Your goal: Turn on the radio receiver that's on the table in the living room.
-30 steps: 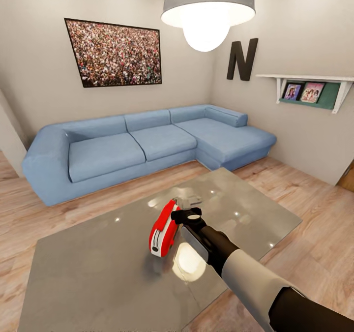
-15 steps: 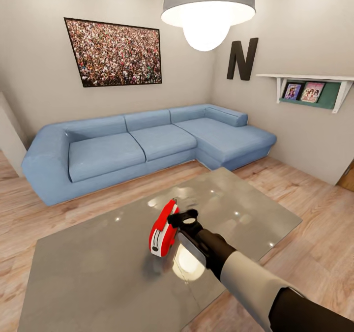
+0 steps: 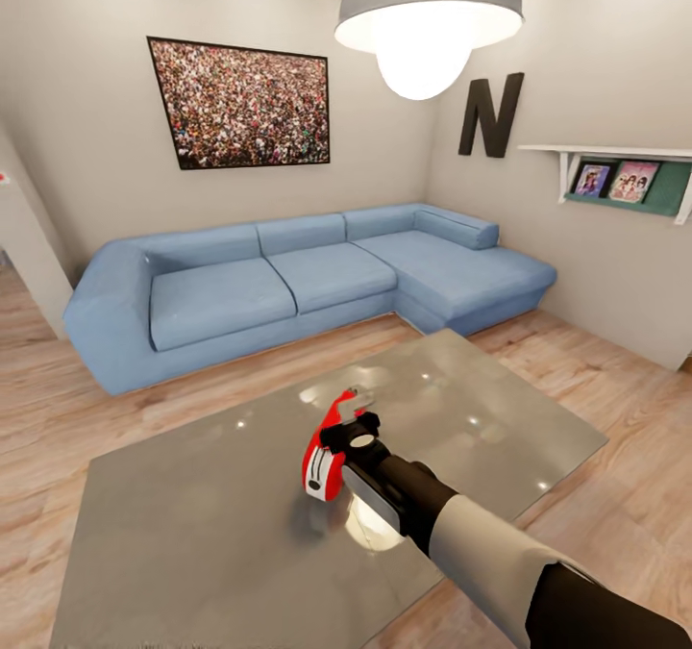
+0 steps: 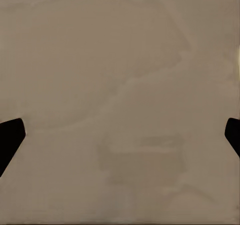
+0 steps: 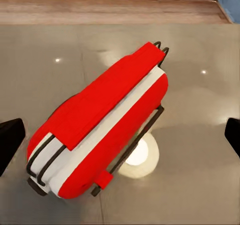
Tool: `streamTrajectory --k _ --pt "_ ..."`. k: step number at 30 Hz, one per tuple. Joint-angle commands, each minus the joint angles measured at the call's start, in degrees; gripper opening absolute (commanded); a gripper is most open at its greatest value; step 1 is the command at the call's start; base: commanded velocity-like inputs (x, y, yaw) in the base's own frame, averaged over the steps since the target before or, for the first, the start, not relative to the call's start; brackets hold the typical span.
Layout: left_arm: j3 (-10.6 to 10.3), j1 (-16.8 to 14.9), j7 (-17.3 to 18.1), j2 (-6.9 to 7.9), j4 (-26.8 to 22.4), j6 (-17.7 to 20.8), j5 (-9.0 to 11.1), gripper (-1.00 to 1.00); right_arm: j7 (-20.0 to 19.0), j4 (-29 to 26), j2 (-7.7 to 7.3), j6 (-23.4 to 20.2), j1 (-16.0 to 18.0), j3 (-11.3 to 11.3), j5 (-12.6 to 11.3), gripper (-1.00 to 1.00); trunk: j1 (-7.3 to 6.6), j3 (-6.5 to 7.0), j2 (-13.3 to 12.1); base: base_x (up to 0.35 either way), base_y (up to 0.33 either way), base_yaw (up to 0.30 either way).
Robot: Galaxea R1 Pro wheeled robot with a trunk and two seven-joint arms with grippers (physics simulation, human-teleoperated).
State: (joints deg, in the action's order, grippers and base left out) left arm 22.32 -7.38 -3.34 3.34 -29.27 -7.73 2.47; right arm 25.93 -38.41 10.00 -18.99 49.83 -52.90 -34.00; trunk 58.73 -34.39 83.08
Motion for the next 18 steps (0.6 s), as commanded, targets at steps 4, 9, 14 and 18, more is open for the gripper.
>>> streamTrajectory --k 4,9,14,18 --pt "0.0 0.0 0.0 0.0 0.0 0.0 -0.01 1.0 0.0 0.0 0.0 0.0 0.0 -0.01 -0.01 1.0 0.0 0.0 0.0 0.0 0.0 0.282" --pt "0.0 0.0 0.0 0.0 0.02 0.0 -0.01 1.0 0.0 0.0 0.0 0.0 0.0 0.02 0.01 1.0 0.0 0.0 0.0 0.0 0.0 0.291" --pt "0.0 0.0 0.0 0.0 0.0 0.0 -0.01 1.0 0.01 0.07 0.0 0.03 -0.01 0.38 0.07 1.0 0.0 0.0 0.0 0.0 0.0 0.291" --pt "0.0 0.0 0.0 0.0 0.0 -0.02 0.01 1.0 0.07 0.13 0.0 0.11 -0.03 0.49 0.07 1.0 0.0 0.0 0.0 0.0 0.0 0.17"
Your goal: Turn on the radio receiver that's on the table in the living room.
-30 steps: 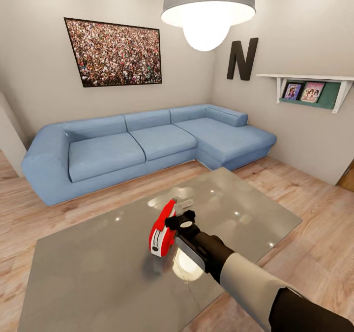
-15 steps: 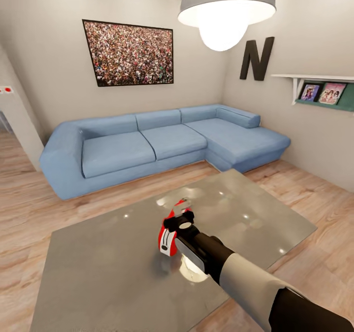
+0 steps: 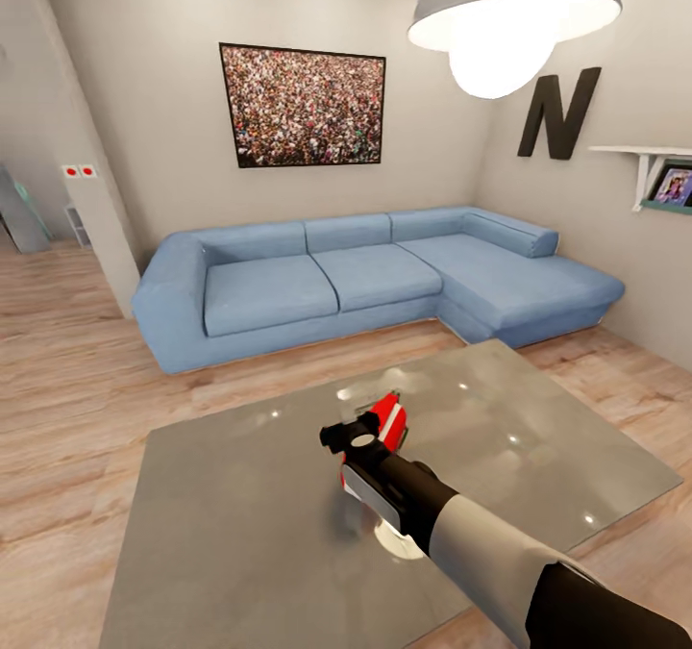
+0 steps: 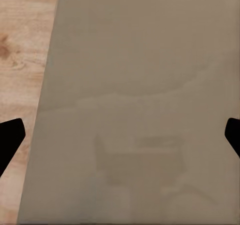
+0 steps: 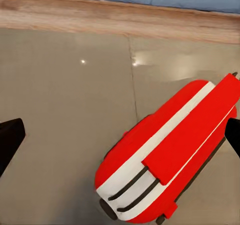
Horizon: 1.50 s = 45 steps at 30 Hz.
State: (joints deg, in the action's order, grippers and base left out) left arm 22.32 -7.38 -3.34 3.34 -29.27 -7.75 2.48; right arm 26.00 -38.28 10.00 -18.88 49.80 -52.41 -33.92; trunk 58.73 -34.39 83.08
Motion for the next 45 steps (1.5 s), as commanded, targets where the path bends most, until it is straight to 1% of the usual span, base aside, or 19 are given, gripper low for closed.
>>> streamTrajectory --k 1,7,9,10,11,12,14,15,17,19,22,23,25,29,32,33,34,39,45 --pt "0.0 0.0 0.0 0.0 0.0 0.01 0.03 1.0 0.01 0.02 0.0 0.03 0.0 0.03 0.0 1.0 0.0 0.0 0.0 0.0 0.0 0.055" --pt "0.01 0.0 0.0 0.0 0.0 -0.04 0.0 1.0 0.06 0.05 0.0 0.07 -0.01 0.25 0.0 1.0 0.0 0.0 0.0 0.0 0.0 0.017" --pt "0.0 0.0 0.0 0.0 0.0 -0.06 0.0 1.0 0.17 0.09 0.0 0.07 0.01 0.55 0.0 1.0 0.0 0.0 0.0 0.0 0.0 0.003" --pt "0.0 0.0 0.0 0.0 0.0 -0.06 0.03 1.0 0.24 0.11 0.0 0.07 0.02 1.18 0.0 1.0 0.0 0.0 0.0 0.0 0.0 0.002" --pt "0.0 0.0 0.0 0.0 0.0 -0.06 0.04 1.0 0.29 0.15 0.0 0.04 0.01 2.42 0.0 1.0 0.0 0.0 0.0 0.0 0.0 0.0" --pt "0.0 0.0 0.0 0.0 0.0 -0.07 0.05 1.0 0.31 0.19 0.0 0.02 0.01 4.36 0.0 1.0 0.0 0.0 0.0 0.0 0.0 0.0" --pt "0.0 0.0 0.0 0.0 0.0 -0.07 0.06 1.0 0.25 0.31 0.0 -0.29 -0.01 9.36 0.03 1.0 0.0 0.0 0.0 0.0 0.0 0.0" --pt "0.0 0.0 0.0 0.0 0.0 -0.09 0.07 1.0 0.14 0.35 0.0 -0.51 0.01 12.61 0.23 1.0 0.0 0.0 0.0 0.0 0.0 0.0" --pt "0.03 0.0 0.0 0.0 0.0 -0.19 0.11 1.0 0.08 0.33 0.0 -0.66 0.02 14.62 0.4 1.0 0.0 0.0 0.0 0.0 0.0 0.0" --pt "0.1 0.0 0.0 0.02 0.0 -0.88 0.12 1.0 0.08 0.32 0.0 -0.8 0.02 15.86 0.64 1.0 0.0 0.0 0.0 0.0 0.0 0.0" --pt "0.19 0.0 -0.07 -0.02 0.0 -3.1 -0.04 1.0 0.1 0.24 0.0 -0.88 0.03 16.63 1.81 1.0 0.0 0.0 0.0 0.0 0.0 0.0" --pt "0.16 0.0 -0.08 -0.05 0.0 -3.24 -0.03 1.0 0.1 0.23 0.0 -0.89 0.01 16.71 1.95 1.0 0.0 0.0 0.0 0.0 0.0 0.0" --pt "0.07 0.0 -0.08 -0.07 0.0 -3.36 -0.02 1.0 0.1 0.23 0.0 -0.89 0.02 16.89 2.06 1.0 0.0 0.0 0.0 0.0 0.0 0.0" --pt "0.01 0.0 -0.18 -0.14 0.0 -3.42 -0.02 1.0 0.1 0.22 -1.21 -1.14 0.01 17.1 1.98 1.0 0.0 0.0 0.0 0.0 0.0 0.0" --pt "0.0 0.0 -0.25 -0.22 0.0 -3.44 -0.02 1.0 0.1 0.22 -1.77 -4.43 0.03 17.67 1.96 1.0 0.0 0.0 0.0 0.0 0.0 0.0" --pt "0.0 0.0 -0.25 -0.22 0.0 -3.45 -0.02 1.0 0.09 0.22 -1.81 -4.74 0.03 17.9 1.97 1.0 0.0 0.0 0.0 0.0 0.0 0.0" --pt "0.0 0.0 -0.26 -0.22 0.01 -3.46 -0.02 1.0 0.04 0.22 -1.92 -5.51 0.03 18.75 2.05 1.0 0.0 0.0 0.0 0.0 0.0 0.0" --pt "0.0 0.0 -0.26 -0.21 0.01 -3.42 -0.02 1.0 0.02 0.21 -2.11 -6.34 0.03 20.04 2.04 1.0 0.0 0.0 0.0 0.0 0.0 0.0" --pt "0.0 0.0 -0.26 -0.21 0.0 -3.41 -0.02 1.0 -0.03 0.05 -2.1 -6.29 0.03 20.35 2.18 1.0 0.0 0.0 0.0 0.0 0.0 0.0"
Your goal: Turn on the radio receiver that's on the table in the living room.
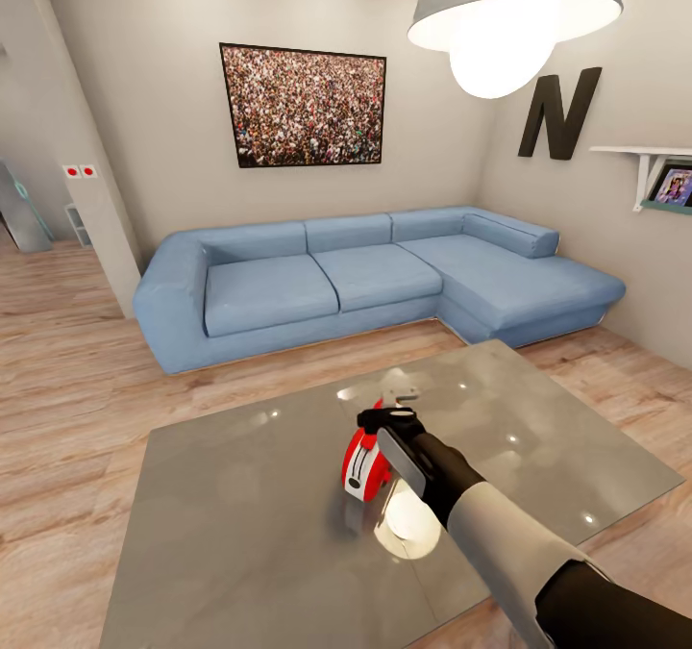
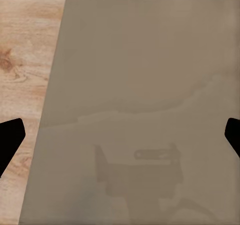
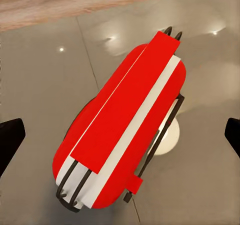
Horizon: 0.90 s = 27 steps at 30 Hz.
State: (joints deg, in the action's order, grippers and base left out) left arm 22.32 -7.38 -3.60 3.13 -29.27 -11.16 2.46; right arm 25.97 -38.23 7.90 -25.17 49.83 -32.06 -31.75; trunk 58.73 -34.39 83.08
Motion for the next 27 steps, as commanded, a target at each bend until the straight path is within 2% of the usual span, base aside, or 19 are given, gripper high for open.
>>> streamTrajectory --k 1,8,23,25,27 --pt "0.0 0.0 0.0 0.01 0.0 0.0 0.0 1.0 -0.01 0.0 0.0 0.09 0.0 -0.01 0.01 1.0 0.0 0.0 0.0 0.0 0.0 0.0" --pt "0.0 0.0 0.0 0.04 0.0 0.0 0.0 1.0 -0.04 -0.12 0.01 0.28 0.0 -0.02 0.02 1.0 0.0 -0.04 0.0 0.0 0.0 0.0" --pt "0.0 0.0 -0.09 0.03 0.01 -0.01 0.0 1.0 -0.07 -0.14 0.01 0.3 0.0 -0.11 0.0 1.0 0.0 -1.34 0.0 0.0 0.0 0.0" --pt "0.0 0.0 -0.09 -0.01 0.0 -0.01 0.0 1.0 -0.54 -0.16 0.01 0.3 0.0 -0.16 0.0 1.0 0.0 -1.52 0.0 0.0 0.0 0.0" --pt "0.0 0.0 -0.09 -0.04 0.01 0.0 0.0 1.0 -3.25 -0.15 -0.01 0.32 0.0 -0.23 0.04 1.0 0.0 -1.7 0.0 0.0 0.0 0.0"
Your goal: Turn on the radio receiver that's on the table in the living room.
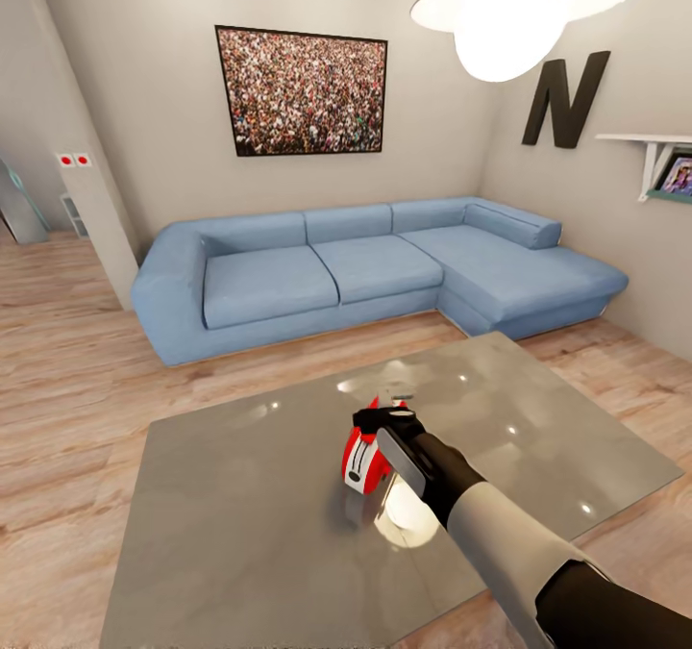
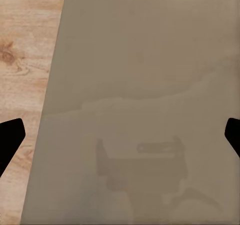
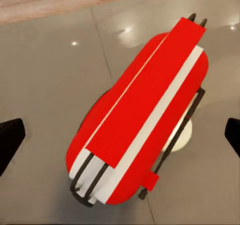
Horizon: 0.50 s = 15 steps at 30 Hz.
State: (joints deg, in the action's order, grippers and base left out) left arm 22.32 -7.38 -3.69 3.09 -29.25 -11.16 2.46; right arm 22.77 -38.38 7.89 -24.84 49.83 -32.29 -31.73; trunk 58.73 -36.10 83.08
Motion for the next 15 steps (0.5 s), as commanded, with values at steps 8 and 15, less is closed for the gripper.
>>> streamTrajectory --k 8,15 --pt "0.0 -0.01 0.0 -0.02 0.06 0.0 0.0 1.0 -6.7 -0.4 -0.28 2.3 0.0 0.31 5.57 1.0 0.0 -0.74 0.0 0.0 0.0 0.0" --pt "-0.02 0.0 0.0 -0.02 0.07 0.0 0.0 1.0 -6.9 -0.98 -1.43 3.42 0.0 0.74 8.12 1.0 0.0 -1.39 0.0 0.0 0.0 0.0"
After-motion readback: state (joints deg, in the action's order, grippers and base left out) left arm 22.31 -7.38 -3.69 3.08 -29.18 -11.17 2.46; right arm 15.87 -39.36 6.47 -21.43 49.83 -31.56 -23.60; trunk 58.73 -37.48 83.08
